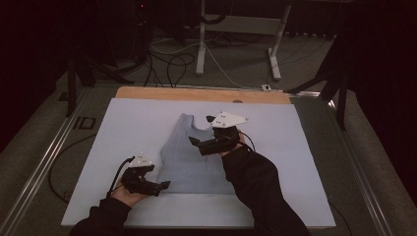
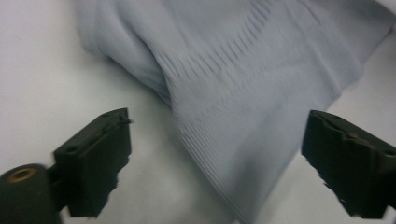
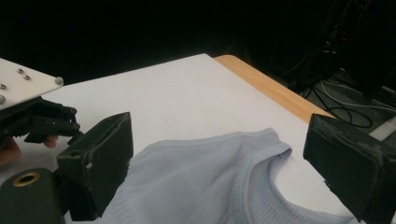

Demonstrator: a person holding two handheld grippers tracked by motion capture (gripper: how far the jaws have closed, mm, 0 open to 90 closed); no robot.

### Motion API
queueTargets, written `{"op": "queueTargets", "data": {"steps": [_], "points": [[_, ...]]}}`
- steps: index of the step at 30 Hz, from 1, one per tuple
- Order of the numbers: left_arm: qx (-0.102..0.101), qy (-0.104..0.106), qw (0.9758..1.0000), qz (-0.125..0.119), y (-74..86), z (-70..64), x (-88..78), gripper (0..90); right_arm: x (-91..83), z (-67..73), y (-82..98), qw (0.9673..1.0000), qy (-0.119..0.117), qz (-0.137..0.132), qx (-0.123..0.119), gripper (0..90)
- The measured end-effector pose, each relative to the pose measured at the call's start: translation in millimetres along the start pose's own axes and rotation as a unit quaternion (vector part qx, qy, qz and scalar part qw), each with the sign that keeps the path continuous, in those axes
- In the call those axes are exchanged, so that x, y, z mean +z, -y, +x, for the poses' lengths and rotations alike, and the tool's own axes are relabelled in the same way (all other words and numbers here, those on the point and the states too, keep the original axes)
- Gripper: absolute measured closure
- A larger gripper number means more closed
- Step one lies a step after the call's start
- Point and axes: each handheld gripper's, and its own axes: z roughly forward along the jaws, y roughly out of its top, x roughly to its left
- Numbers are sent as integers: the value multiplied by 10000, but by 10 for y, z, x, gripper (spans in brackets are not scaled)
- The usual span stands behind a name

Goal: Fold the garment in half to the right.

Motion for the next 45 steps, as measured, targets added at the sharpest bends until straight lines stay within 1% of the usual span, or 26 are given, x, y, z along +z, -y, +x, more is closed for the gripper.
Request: {"op": "queueTargets", "data": {"steps": [2, 3, 5, 6, 8, 10, 11, 12, 15, 17, 18, 20, 21, 23, 26, 27, 31, 33, 34, 38, 39, 40, 42, 45], "points": [[-51, 54, 9998, 173, 12, 2, 34, 147, 4, 1, 8, 10000, -25, 7, -22, 84], [-66, 57, 9997, 229, 19, 4, 50, 152, 8, 3, 12, 10000, -20, 8, -9, 84], [-88, 126, 9994, 299, 28, 8, 65, 185, 15, 7, 18, 10000, -29, 24, -11, 84], [-76, 131, 9994, 306, 30, 10, 70, 206, 19, 10, 19, 10000, -14, 32, -38, 84], [-130, 199, 9993, 296, 29, 19, 65, 235, 21, 9, 22, 10000, -20, 33, -21, 84], [-106, 253, 9991, 312, 28, 17, 62, 280, 29, 4, 25, 10000, -32, 51, -24, 84], [-111, 299, 9990, 322, 26, 17, 60, 285, 34, 5, 26, 10000, -27, 61, -37, 84], [-126, 365, 9987, 330, 26, 17, 58, 315, 39, 4, 27, 10000, -25, 69, -52, 84], [-191, 454, 9982, 341, 32, 15, 49, 381, 59, 9, 33, 10000, -45, 81, -7, 84], [-253, 498, 9978, 348, 40, 9, 43, 429, 76, 13, 36, 9999, -45, 110, -42, 84], [-259, 537, 9975, 373, 45, 3, 40, 445, 88, 12, 39, 9999, -48, 106, -55, 84], [-274, 548, 9974, 384, 54, -19, 38, 489, 112, 7, 47, 9999, -62, 118, -30, 84], [-277, 569, 9972, 387, 53, -29, 34, 496, 128, 4, 52, 9999, -65, 132, -38, 84], [-318, 573, 9972, 349, 46, -40, 23, 535, 159, -1, 62, 9998, -65, 166, -49, 84], [-391, 570, 9970, 341, 39, -54, 29, 587, 218, -4, 77, 9998, -69, 202, 11, 84], [-405, 529, 9971, 356, 38, -64, 38, 593, 239, -4, 81, 9997, -81, 226, 6, 84], [-424, 450, 9975, 342, 33, -100, 42, 654, 328, -1, 96, 9995, -93, 288, 0, 84], [-401, 392, 9979, 336, 21, -111, 34, 694, 371, -1, 97, 9994, -95, 322, -36, 84], [-421, 362, 9979, 319, 19, -116, 30, 720, 393, 3, 97, 9994, -87, 336, -21, 84], [-426, 323, 9982, 256, 20, -135, 18, 808, 501, -31, 93, 9992, -76, 400, -20, 84], [-424, 333, 9983, 240, 19, -141, 15, 830, 533, -33, 87, 9991, -60, 427, 27, 84], [-416, 328, 9983, 230, 22, -143, 12, 836, 567, -51, 85, 9990, -69, 443, -26, 84], [-431, 368, 9981, 252, 23, -141, 21, 850, 641, -61, 75, 9987, -84, 505, 24, 84], [-475, 418, 9977, 260, 28, -129, 32, 852, 758, -110, 55, 9980, -97, 632, -8, 84]]}}
